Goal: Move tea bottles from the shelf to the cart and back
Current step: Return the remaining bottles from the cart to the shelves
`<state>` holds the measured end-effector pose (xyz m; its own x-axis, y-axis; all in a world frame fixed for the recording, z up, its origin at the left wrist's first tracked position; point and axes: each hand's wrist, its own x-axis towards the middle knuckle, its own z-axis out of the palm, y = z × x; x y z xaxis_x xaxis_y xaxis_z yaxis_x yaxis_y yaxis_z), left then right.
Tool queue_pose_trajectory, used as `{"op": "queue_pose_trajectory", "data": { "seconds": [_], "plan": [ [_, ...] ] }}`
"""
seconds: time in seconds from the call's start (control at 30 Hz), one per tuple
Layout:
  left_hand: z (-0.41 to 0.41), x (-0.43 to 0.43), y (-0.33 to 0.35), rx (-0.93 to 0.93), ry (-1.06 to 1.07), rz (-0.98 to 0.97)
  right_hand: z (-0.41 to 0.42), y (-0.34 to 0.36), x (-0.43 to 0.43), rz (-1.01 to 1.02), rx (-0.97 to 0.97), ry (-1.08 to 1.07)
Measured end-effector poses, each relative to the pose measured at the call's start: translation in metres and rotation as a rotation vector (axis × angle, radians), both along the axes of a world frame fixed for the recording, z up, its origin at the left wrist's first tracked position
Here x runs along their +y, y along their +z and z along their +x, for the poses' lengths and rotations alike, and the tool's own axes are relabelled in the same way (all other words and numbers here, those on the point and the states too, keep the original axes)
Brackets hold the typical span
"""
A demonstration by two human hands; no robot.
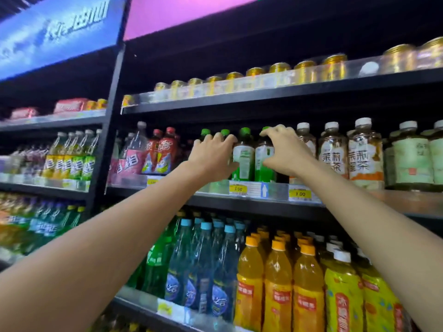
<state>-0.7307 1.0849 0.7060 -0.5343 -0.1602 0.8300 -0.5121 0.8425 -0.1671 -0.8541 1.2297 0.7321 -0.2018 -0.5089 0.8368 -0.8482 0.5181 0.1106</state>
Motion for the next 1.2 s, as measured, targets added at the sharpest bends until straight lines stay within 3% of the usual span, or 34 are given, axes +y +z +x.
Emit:
{"op": "queue_pose_trajectory", "data": {
  "seconds": [0.3, 0.7, 0.93, 1.2],
  "plan": [
    [-0.053, -0.047, 0.024, 0.051, -0.037, -0.136, -0.032, 0.023, -0.036, -0.08, 0.061, -0.067],
    [-0.097, -0.096, 0.037, 0.074, -0.216, -0.15, -0.045, 0.023, -0.07, -0.033, -0.077, -0.311],
    [-0.105, -0.095, 0.037, 0.051, -0.351, -0.16, -0.037, 0.023, -0.069, -0.071, -0.199, -0.238],
    [-0.112, -0.104, 0.036, 0.082, -0.439, -0.132, -0.043, 0.024, -0.072, -0.202, -0.143, -0.227]
  ]
}}
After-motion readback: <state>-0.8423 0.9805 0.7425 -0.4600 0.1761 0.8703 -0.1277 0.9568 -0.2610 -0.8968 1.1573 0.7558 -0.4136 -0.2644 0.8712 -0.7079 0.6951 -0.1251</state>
